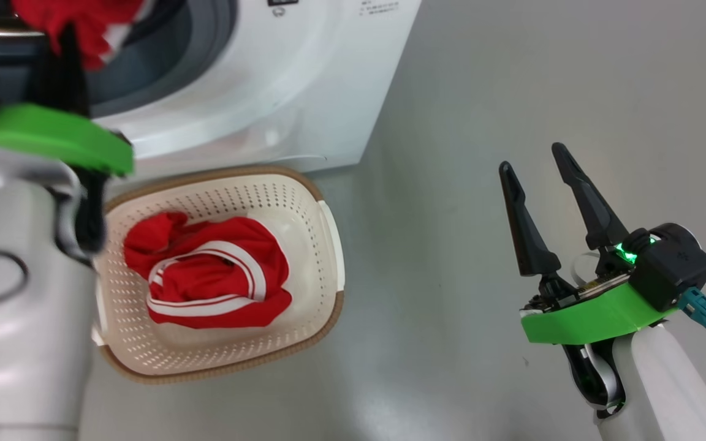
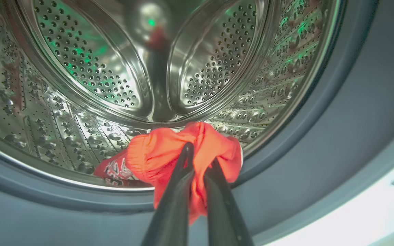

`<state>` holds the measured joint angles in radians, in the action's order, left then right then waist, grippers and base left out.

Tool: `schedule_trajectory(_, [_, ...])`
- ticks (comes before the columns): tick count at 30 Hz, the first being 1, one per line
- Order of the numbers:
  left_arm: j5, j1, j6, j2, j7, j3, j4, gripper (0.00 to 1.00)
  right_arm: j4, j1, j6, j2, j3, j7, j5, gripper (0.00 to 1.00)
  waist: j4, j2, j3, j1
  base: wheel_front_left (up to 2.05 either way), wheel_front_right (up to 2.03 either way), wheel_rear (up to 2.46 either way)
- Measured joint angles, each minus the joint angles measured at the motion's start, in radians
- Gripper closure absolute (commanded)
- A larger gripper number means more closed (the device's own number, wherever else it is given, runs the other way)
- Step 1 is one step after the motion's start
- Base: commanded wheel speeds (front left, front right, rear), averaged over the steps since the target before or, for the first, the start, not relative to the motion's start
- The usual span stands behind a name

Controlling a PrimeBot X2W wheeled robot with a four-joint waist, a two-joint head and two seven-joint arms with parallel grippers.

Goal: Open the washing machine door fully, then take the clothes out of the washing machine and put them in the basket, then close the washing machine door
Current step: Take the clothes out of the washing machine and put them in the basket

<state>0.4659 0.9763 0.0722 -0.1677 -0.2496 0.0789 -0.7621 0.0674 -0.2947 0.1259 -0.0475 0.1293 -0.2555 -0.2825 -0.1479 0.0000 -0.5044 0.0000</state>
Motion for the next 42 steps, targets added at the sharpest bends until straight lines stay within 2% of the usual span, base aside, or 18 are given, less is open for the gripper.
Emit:
schedule_trajectory(10, [-0.009, -0.220, 0.008, 0.054, 0.000, 0.001, 0.223, 1.00, 0.006, 0.033, 0.000, 0.000, -0.020, 0.000, 0.002, 0.00, 0.034, 0.0000, 0.079, 0.0000, 0.00, 0.00, 0.00])
schedule_trajectory(27, [-0.033, -0.557, 0.024, 0.084, -0.003, -0.026, 0.476, 1.00, 0.019, 0.113, 0.000, 0.000, -0.039, 0.000, 0.002, 0.00, 0.061, 0.0000, 0.242, 0.0000, 0.00, 0.00, 0.00])
schedule_trajectory(36, [-0.037, -0.686, 0.006, 0.095, -0.003, -0.027, 0.605, 1.00, 0.019, 0.152, 0.000, 0.000, -0.055, 0.000, 0.002, 0.00, 0.067, 0.0000, 0.305, 0.0000, 0.00, 0.00, 0.00])
schedule_trajectory(42, [-0.036, -0.757, -0.028, 0.102, -0.002, -0.015, 0.686, 1.00, 0.019, 0.159, 0.000, 0.000, -0.059, 0.000, 0.002, 0.00, 0.075, 0.0000, 0.325, 0.0001, 0.00, 0.00, 0.00])
